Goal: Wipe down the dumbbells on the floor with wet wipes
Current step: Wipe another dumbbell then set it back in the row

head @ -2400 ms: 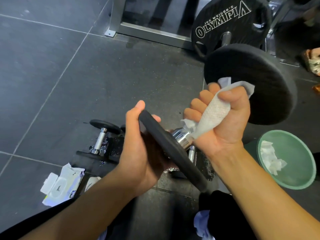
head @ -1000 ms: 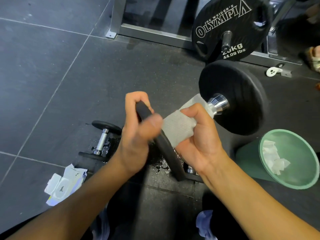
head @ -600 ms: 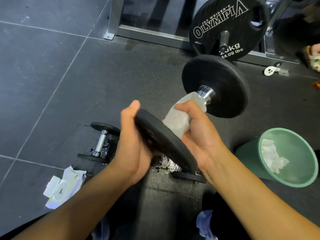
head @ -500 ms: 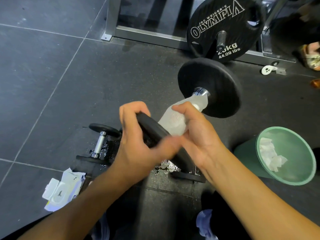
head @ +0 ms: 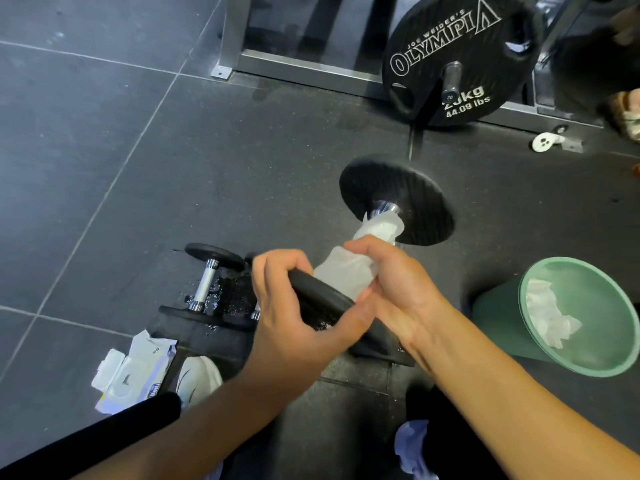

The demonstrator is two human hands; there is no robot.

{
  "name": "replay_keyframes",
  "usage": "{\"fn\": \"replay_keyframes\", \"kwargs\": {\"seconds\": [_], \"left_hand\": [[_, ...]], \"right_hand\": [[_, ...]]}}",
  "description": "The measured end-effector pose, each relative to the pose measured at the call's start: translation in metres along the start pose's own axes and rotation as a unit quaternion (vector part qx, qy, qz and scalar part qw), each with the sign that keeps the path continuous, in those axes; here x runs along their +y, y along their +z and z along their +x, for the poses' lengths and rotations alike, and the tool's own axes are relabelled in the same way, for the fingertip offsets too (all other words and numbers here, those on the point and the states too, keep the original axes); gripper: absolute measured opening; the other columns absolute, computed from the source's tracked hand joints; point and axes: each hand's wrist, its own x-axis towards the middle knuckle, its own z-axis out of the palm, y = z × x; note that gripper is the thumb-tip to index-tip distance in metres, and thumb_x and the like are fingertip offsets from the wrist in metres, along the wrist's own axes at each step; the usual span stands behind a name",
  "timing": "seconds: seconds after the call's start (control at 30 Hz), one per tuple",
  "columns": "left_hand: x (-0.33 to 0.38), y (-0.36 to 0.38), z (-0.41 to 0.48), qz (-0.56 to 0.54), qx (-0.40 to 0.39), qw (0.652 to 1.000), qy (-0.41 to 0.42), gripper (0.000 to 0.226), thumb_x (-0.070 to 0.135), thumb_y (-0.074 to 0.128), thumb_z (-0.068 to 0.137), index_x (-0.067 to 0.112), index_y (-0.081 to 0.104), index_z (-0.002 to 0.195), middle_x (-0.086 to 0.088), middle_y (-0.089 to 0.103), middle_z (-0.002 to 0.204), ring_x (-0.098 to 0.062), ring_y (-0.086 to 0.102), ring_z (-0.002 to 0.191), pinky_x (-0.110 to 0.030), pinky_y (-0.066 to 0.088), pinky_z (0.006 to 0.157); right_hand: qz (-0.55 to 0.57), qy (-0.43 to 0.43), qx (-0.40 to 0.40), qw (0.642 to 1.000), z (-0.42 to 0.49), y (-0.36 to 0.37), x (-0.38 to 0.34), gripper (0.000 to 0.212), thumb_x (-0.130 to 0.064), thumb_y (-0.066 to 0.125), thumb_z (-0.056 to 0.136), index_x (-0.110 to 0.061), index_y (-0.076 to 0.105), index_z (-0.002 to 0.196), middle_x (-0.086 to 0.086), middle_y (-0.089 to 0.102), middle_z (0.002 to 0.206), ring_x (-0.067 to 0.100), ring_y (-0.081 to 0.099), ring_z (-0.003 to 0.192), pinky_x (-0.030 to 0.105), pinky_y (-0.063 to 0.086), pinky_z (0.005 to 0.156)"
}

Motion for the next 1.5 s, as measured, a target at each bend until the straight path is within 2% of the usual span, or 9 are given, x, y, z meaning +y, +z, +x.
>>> {"fn": "replay_keyframes", "kwargs": {"seconds": [0.07, 0.2, 0.3, 0.43, 0.57, 0.8, 1.0, 1.17, 1.5], "left_hand": [[-0.018, 0.003, -0.019, 0.029, -0.036, 0.999, 0.009, 0.065, 0.058, 0.075, 0.069, 0.019, 0.041, 0.109, 0.000, 0.034, 0.109, -0.023, 0.044, 0.102, -0.021, 0.040, 0.092], [-0.043, -0.002, -0.039, 0.091, -0.182, 0.976, -0.071, 0.058, 0.074, 0.065, 0.069, 0.040, 0.036, 0.106, 0.022, 0.029, 0.117, -0.002, 0.035, 0.118, -0.005, 0.033, 0.086], [-0.060, 0.003, -0.040, 0.125, -0.263, 0.947, -0.134, 0.055, 0.076, 0.063, 0.073, 0.041, 0.035, 0.106, 0.022, 0.029, 0.115, 0.001, 0.032, 0.116, -0.011, 0.033, 0.087], [-0.081, 0.004, -0.032, 0.185, -0.377, 0.886, -0.197, 0.053, 0.068, 0.065, 0.086, 0.032, 0.043, 0.118, 0.011, 0.034, 0.127, -0.010, 0.039, 0.124, -0.032, 0.041, 0.101], [-0.096, -0.004, -0.019, 0.249, -0.460, 0.831, -0.190, 0.051, 0.055, 0.062, 0.094, 0.028, 0.048, 0.135, 0.006, 0.042, 0.140, -0.016, 0.050, 0.126, -0.042, 0.046, 0.108], [-0.114, -0.007, -0.009, 0.307, -0.502, 0.789, -0.177, 0.036, 0.041, 0.058, 0.098, 0.022, 0.057, 0.128, -0.002, 0.054, 0.135, -0.021, 0.056, 0.121, -0.038, 0.046, 0.103], [-0.109, -0.011, -0.003, 0.356, -0.517, 0.768, -0.132, 0.036, 0.043, 0.052, 0.101, 0.021, 0.054, 0.129, -0.002, 0.054, 0.136, -0.025, 0.055, 0.124, -0.040, 0.043, 0.102], [-0.109, -0.013, -0.002, 0.351, -0.516, 0.771, -0.130, 0.034, 0.043, 0.052, 0.101, 0.023, 0.054, 0.128, -0.001, 0.054, 0.134, -0.025, 0.055, 0.124, -0.039, 0.041, 0.100], [-0.115, -0.019, -0.008, 0.379, -0.527, 0.753, -0.111, 0.039, 0.042, 0.051, 0.102, 0.019, 0.052, 0.133, -0.006, 0.054, 0.138, -0.029, 0.054, 0.126, -0.040, 0.042, 0.104]], "right_hand": [[-0.024, -0.004, 0.032, 0.999, 0.008, -0.011, 0.012, 0.033, -0.010, 0.065, 0.090, -0.006, 0.057, 0.122, 0.015, 0.068, 0.091, 0.029, 0.071, 0.078, 0.040, 0.062, 0.066], [-0.056, -0.001, 0.092, 0.994, 0.034, -0.034, 0.041, 0.038, -0.007, 0.063, 0.092, -0.006, 0.053, 0.129, 0.019, 0.066, 0.099, 0.033, 0.067, 0.090, 0.045, 0.058, 0.076], [-0.069, 0.015, 0.125, 0.990, 0.056, -0.050, 0.059, 0.037, -0.005, 0.062, 0.092, -0.007, 0.054, 0.128, 0.019, 0.065, 0.098, 0.033, 0.066, 0.088, 0.044, 0.058, 0.075], [-0.085, 0.036, 0.149, 0.985, 0.084, -0.068, 0.080, 0.036, -0.003, 0.059, 0.091, -0.009, 0.054, 0.125, 0.018, 0.060, 0.095, 0.033, 0.062, 0.089, 0.047, 0.055, 0.080], [-0.121, 0.038, 0.150, 0.980, 0.112, -0.076, 0.091, 0.034, 0.002, 0.053, 0.091, -0.015, 0.052, 0.120, 0.016, 0.056, 0.086, 0.029, 0.058, 0.079, 0.046, 0.052, 0.078], [-0.188, 0.029, 0.156, 0.969, 0.172, -0.089, 0.115, 0.048, 0.006, 0.051, 0.087, -0.014, 0.047, 0.131, 0.013, 0.055, 0.083, 0.025, 0.056, 0.072, 0.036, 0.051, 0.066], [-0.170, 0.047, 0.174, 0.969, 0.213, -0.096, 0.130, 0.033, 0.007, 0.048, 0.084, -0.020, 0.048, 0.103, 0.012, 0.052, 0.079, 0.026, 0.054, 0.067, 0.038, 0.051, 0.063], [-0.166, 0.045, 0.196, 0.965, 0.232, -0.099, 0.137, 0.033, 0.005, 0.049, 0.083, -0.016, 0.048, 0.109, 0.012, 0.054, 0.079, 0.026, 0.055, 0.066, 0.036, 0.051, 0.062], [-0.141, 0.054, 0.226, 0.962, 0.246, -0.111, 0.156, 0.028, 0.007, 0.044, 0.084, -0.020, 0.045, 0.093, 0.013, 0.048, 0.076, 0.026, 0.051, 0.062, 0.038, 0.048, 0.061]]}}
